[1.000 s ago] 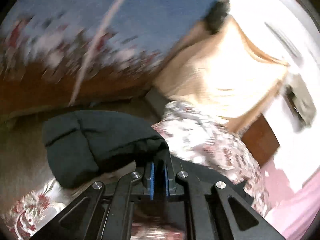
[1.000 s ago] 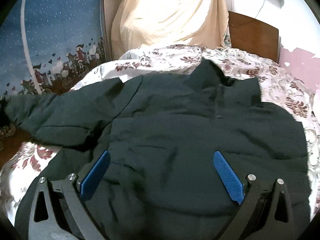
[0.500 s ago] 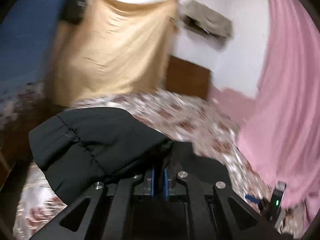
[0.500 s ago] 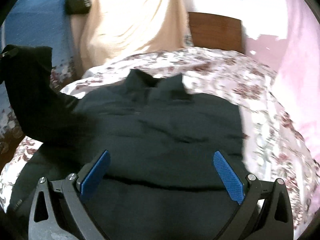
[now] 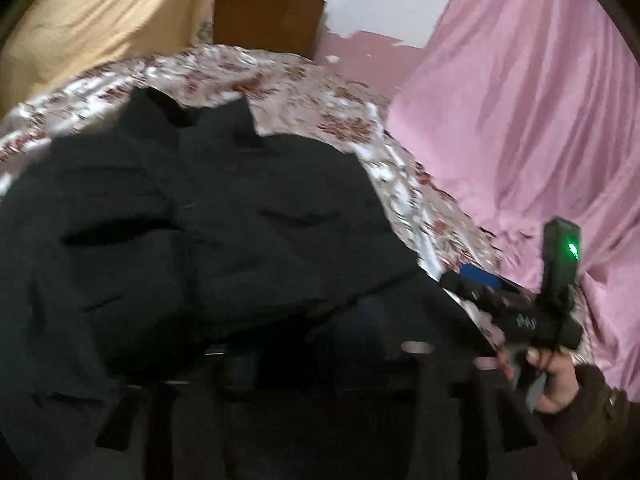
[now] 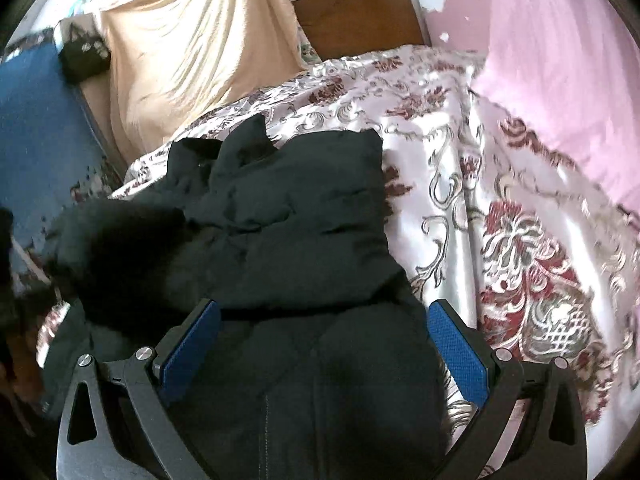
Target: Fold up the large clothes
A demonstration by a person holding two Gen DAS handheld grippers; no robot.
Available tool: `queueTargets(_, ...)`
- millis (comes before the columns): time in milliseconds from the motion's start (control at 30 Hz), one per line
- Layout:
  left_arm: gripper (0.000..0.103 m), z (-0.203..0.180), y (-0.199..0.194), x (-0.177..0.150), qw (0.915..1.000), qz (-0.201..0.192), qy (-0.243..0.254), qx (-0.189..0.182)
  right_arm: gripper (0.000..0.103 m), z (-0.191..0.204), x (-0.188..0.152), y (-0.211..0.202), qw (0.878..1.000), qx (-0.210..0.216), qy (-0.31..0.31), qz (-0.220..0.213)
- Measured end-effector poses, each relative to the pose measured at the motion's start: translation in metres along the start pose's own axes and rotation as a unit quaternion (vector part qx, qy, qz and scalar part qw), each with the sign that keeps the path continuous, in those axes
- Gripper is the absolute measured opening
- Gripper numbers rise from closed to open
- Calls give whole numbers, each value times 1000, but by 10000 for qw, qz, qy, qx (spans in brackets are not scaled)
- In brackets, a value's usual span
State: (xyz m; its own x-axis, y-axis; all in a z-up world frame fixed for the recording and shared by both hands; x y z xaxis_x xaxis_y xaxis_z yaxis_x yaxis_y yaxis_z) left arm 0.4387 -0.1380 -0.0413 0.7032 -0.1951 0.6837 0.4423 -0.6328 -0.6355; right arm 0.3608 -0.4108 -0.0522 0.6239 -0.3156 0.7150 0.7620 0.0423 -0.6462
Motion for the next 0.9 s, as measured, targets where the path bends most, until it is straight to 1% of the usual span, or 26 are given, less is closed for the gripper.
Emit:
queueTargets(33,85,-1,-2,-4,9998,-45,-9,-195,102,-2,0,3,9999,101,91,9)
queueTargets(67,87,-3,-6,-8,9993,-123,-2,-351,102,-4,-1,5,9997,191,169,15)
queueTargets(100,89,-5,-7,-8,9989,-114,28,-458,102,-6,-2,6,9991,309,294,26)
queueTargets(200,91,-13,-19,-18,9956,126,142,-916,102,-9,-5,11,9969,491,615,47)
queueTargets(267,92,-16,-31,-27,9946,214,225,-988,102,-5,-7,14,9972,489,571,58)
queueTargets(333,93,-15,-47,-39,9944,252,213,-1005,102,4,-8,13,9979,531,367,37)
queueTargets(433,93,-1,-67,-51,9962,252,-81,-827,102,31,-7,8,9981,570,-236,-7)
queueTargets(500,93,15,-80,-57,9980,247,-396,-431,102,54,-8,3,9952,638,-746,-44)
queueTargets(533,93,28,-91,-61,9979,196,-602,-96,102,68,-9,-1,9925,688,-1008,-62)
queueTargets(600,93,48,-104,-65,9948,124,-895,475,102,101,-14,-10,9836,762,-1625,-175)
queueTargets(633,93,59,-112,-67,9916,74,-1026,782,102,120,-16,-14,9772,806,-1945,-278)
queueTargets(667,93,73,-120,-69,9857,53,-1187,1194,102,140,-19,-18,9700,858,-2246,-372)
queueTargets(700,93,85,-126,-70,9796,44,-1325,1509,102,156,-20,-21,9641,862,-2472,-447)
queueTargets(733,93,101,-135,-72,9712,17,-1512,1842,102,177,-22,-23,9552,854,-2776,-564)
queueTargets(767,93,112,-140,-72,9655,11,-1651,2012,102,198,-24,-24,9459,845,-3058,-679)
queueTargets(800,93,124,-147,-73,9593,-15,-1824,2158,102,213,-25,-24,9392,841,-3244,-750)
queueTargets(833,93,134,-153,-73,9538,-62,-1998,2245,102,232,-27,-20,9310,793,-3470,-812)
queueTargets(900,93,148,-159,-70,9472,-131,-2216,2316,101,259,-28,-11,9223,578,-3732,-824)
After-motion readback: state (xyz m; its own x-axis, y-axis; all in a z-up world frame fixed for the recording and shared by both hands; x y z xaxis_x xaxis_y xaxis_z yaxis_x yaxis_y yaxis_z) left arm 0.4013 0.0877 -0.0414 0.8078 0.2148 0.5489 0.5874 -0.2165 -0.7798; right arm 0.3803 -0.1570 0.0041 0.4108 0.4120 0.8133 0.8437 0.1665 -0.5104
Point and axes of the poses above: each gripper's, at about its wrist camera, not at the fingertips, and y roughly the way its jaws point, z to its left, x to its top, the point moved 1 cm from there along y, roughly the way its jaws point, and after that the axes turned 3 degrees about -z, right-handed, at the moved point
